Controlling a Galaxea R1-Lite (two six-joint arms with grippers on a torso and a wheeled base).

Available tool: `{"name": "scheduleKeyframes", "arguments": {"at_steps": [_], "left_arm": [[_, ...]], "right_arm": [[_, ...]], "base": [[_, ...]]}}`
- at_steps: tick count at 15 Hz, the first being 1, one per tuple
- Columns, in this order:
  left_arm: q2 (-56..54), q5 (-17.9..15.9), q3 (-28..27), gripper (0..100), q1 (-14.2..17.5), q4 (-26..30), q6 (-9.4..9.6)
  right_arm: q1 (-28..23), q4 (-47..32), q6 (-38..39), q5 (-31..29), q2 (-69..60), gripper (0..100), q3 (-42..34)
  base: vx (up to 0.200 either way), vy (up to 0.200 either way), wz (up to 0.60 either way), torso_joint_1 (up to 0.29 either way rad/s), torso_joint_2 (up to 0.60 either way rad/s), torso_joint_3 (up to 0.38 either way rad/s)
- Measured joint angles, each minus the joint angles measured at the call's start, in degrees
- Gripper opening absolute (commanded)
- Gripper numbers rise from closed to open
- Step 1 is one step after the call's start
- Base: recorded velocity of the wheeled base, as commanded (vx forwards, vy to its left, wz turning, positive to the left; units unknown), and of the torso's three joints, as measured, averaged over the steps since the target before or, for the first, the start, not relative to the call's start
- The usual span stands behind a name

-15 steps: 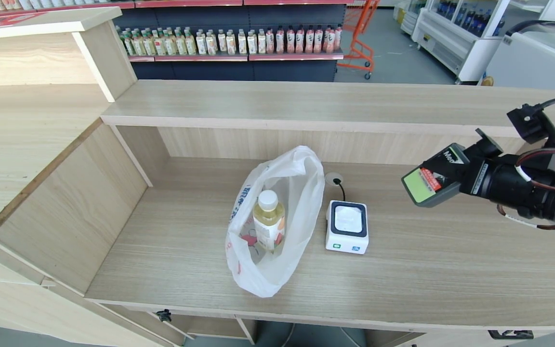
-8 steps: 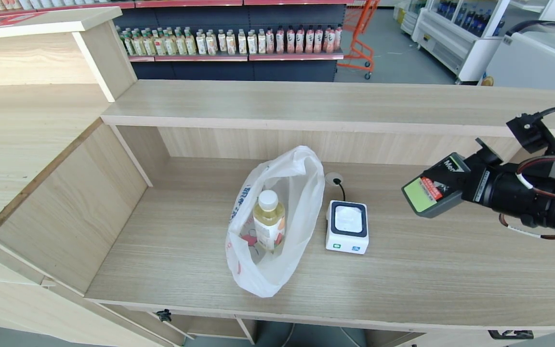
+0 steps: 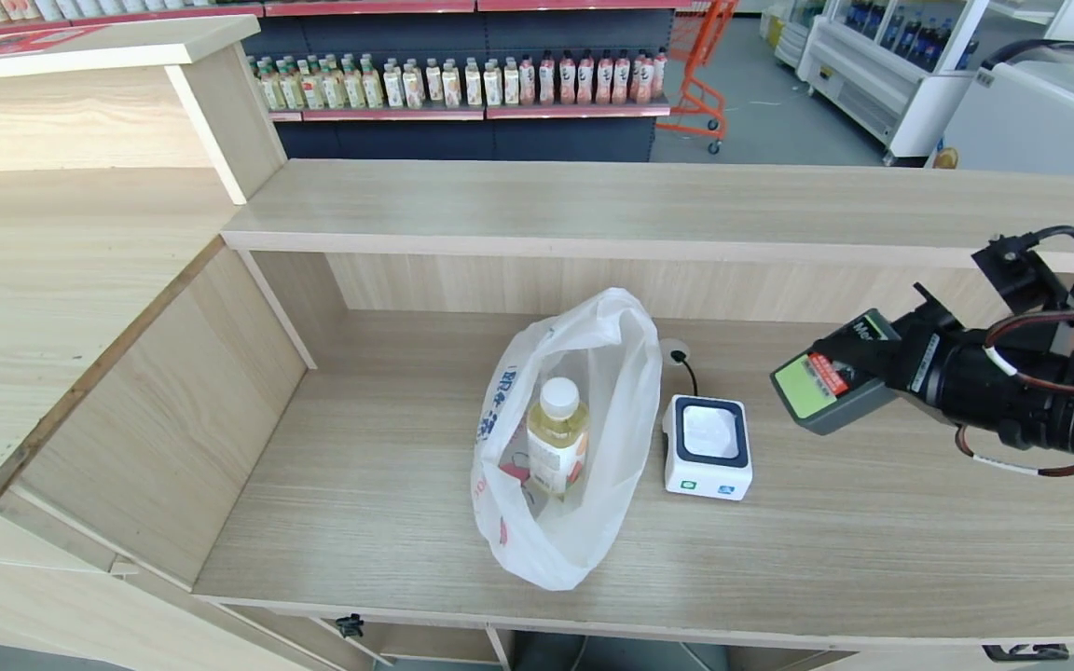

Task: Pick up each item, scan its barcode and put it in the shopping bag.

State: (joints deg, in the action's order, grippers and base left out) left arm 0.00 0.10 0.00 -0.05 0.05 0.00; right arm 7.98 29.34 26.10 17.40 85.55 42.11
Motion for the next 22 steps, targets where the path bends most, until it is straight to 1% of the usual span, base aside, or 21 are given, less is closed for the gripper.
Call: {"name": "scheduleKeyframes", "arguments": {"at_steps": [2, 4, 6, 9, 10, 12, 13, 16, 20, 21, 22], "left_arm": [[0.00, -0.02, -0.02, 100, 0.05, -0.05, 0.00], [0.00, -0.02, -0.02, 100, 0.05, -0.05, 0.00], [0.00, -0.02, -0.02, 100, 0.05, -0.05, 0.00], [0.00, -0.02, -0.02, 100, 0.05, -0.05, 0.00], [0.00, -0.05, 0.00, 100, 0.05, -0.05, 0.00], [0.00, -0.02, 0.00, 100, 0.05, -0.05, 0.00], [0.00, -0.02, 0.00, 100, 0.02, -0.05, 0.00], [0.00, -0.05, 0.00, 100, 0.05, -0.05, 0.00], [0.00, -0.02, 0.00, 100, 0.05, -0.05, 0.00], [0.00, -0.02, 0.00, 100, 0.05, -0.05, 0.00], [0.00, -0.02, 0.00, 100, 0.00, -0.05, 0.00]], "right_arm": [[0.80, 0.24, -2.16, -0.18, 1.82, 0, 1.63], [1.61, 1.39, -6.58, -0.05, 5.90, 0, 5.44], [2.32, 6.27, -10.09, 0.09, 12.68, 0, 10.40], [4.96, 11.39, -18.25, 0.74, 23.78, 0, 18.92], [6.40, 11.87, -20.03, 1.82, 26.99, 0, 21.65], [9.35, 12.31, -22.16, 6.91, 32.33, 0, 26.28], [9.98, 12.36, -22.85, 8.39, 34.23, 0, 27.82], [10.92, 12.40, -25.72, 9.07, 38.45, 0, 30.00], [11.11, 13.76, -29.93, 9.03, 41.85, 0, 30.33], [11.30, 14.34, -30.55, 9.07, 42.37, 100, 30.18], [11.36, 14.47, -30.59, 9.07, 42.73, 100, 29.98]], "base": [[0.000, 0.000, 0.00, 0.000, 0.00, 0.000], [0.000, 0.000, 0.00, 0.000, 0.00, 0.000], [0.000, 0.000, 0.00, 0.000, 0.00, 0.000], [0.000, 0.000, 0.00, 0.000, 0.00, 0.000], [0.000, 0.000, 0.00, 0.000, 0.00, 0.000], [0.000, 0.000, 0.00, 0.000, 0.00, 0.000], [0.000, 0.000, 0.00, 0.000, 0.00, 0.000], [0.000, 0.000, 0.00, 0.000, 0.00, 0.000], [0.000, 0.000, 0.00, 0.000, 0.00, 0.000], [0.000, 0.000, 0.00, 0.000, 0.00, 0.000], [0.000, 0.000, 0.00, 0.000, 0.00, 0.000]]}}
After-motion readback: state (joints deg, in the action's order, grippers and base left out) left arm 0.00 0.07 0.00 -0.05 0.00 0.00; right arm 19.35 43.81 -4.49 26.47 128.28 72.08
